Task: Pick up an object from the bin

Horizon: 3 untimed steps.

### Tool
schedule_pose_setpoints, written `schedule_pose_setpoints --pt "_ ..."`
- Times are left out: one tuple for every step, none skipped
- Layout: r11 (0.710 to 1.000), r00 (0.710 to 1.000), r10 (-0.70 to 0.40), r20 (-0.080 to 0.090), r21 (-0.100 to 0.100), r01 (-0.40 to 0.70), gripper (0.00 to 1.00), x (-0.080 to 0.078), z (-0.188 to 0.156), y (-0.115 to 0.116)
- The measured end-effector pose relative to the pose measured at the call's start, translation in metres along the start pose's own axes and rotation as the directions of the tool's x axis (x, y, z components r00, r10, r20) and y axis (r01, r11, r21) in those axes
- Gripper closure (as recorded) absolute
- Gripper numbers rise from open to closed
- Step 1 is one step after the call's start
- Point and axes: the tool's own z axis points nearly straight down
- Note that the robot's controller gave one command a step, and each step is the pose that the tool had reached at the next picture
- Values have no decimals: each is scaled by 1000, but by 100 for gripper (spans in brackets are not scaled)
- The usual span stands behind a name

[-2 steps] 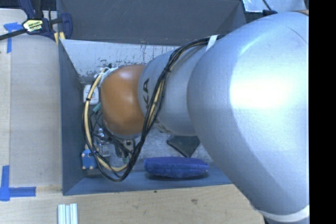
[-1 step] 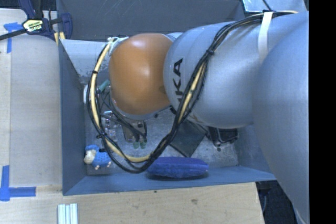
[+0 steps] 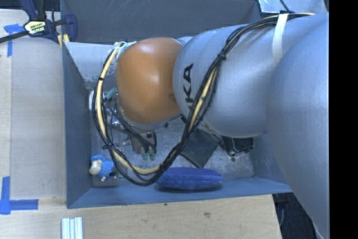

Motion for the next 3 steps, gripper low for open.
schedule_pose_setpoints --pt "1000 1000 9 -18 3 -9 0 -9 121 -11" --pt "1000 1000 11 -7 1 -11 100 -12 117 -11" --pt "1000 1000 -7 9 0 7 100 -35 -13 -52"
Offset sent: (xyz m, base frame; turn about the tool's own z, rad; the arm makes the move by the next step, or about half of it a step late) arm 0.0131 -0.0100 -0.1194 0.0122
